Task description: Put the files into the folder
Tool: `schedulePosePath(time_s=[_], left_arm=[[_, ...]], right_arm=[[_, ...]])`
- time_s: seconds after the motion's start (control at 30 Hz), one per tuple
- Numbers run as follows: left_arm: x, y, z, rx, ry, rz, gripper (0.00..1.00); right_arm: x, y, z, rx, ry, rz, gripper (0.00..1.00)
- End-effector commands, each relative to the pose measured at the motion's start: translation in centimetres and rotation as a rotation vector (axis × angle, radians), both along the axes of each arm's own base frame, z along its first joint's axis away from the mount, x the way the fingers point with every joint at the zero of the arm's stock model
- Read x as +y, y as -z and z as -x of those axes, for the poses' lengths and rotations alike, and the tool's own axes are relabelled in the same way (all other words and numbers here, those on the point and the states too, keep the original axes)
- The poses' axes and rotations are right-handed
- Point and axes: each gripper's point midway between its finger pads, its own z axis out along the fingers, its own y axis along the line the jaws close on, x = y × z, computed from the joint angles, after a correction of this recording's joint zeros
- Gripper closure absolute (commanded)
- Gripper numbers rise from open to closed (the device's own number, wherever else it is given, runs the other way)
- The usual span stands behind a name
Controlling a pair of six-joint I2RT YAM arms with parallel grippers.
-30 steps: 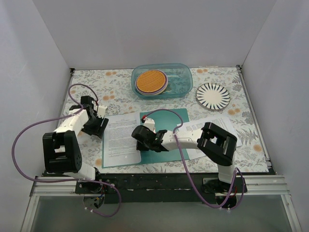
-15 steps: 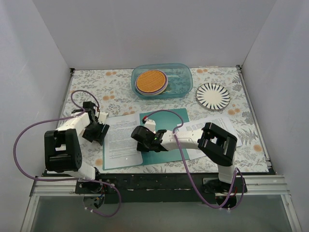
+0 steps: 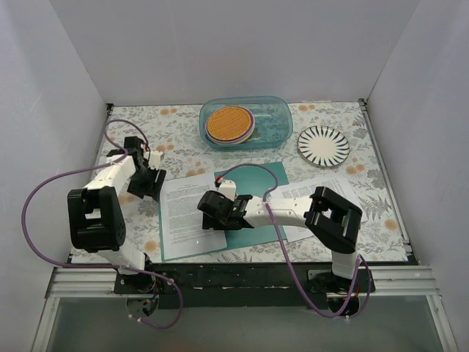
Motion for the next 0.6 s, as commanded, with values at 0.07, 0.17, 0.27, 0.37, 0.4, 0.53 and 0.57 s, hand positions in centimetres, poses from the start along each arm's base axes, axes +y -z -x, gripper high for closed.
schedulePosePath(time_s=[0.07, 0.17, 0.27, 0.37, 0.4, 0.53, 0.57], left_arm=[[-4.6, -4.9, -0.5, -0.066, 0.074, 0.087, 0.41], [-8.7, -4.2, 1.0, -0.048, 0.152, 0.109, 0.4], [-11.7, -3.1, 2.2, 0.026, 0.18, 0.161, 0.41], [-12.9, -1.6, 3.2, 0.058, 0.22, 0.142, 0.42], [-13.2, -1.2, 3.4, 0.061, 0.237, 0.131, 0.42], [-12.8, 0.5, 4.0, 0.093, 0.244, 0.102, 0.42], [-12.8, 0.9, 3.9, 0.087, 0.249, 0.096, 0.42]], right_arm=[[-4.7, -2.3, -0.7, -0.084, 0.005, 0.15, 0.27], [-4.5, -4.2, -1.2, -0.133, -0.001, 0.102, 0.26], [-4.1, -5.7, -1.8, -0.162, -0.007, 0.097, 0.26], [-4.6, -6.7, -2.3, -0.198, -0.001, 0.118, 0.3], [-5.0, -6.8, -2.4, -0.209, 0.003, 0.128, 0.34], [-7.9, -6.7, -2.9, -0.261, 0.031, 0.177, 0.45], [-9.6, -6.3, -2.9, -0.274, 0.045, 0.204, 0.48]])
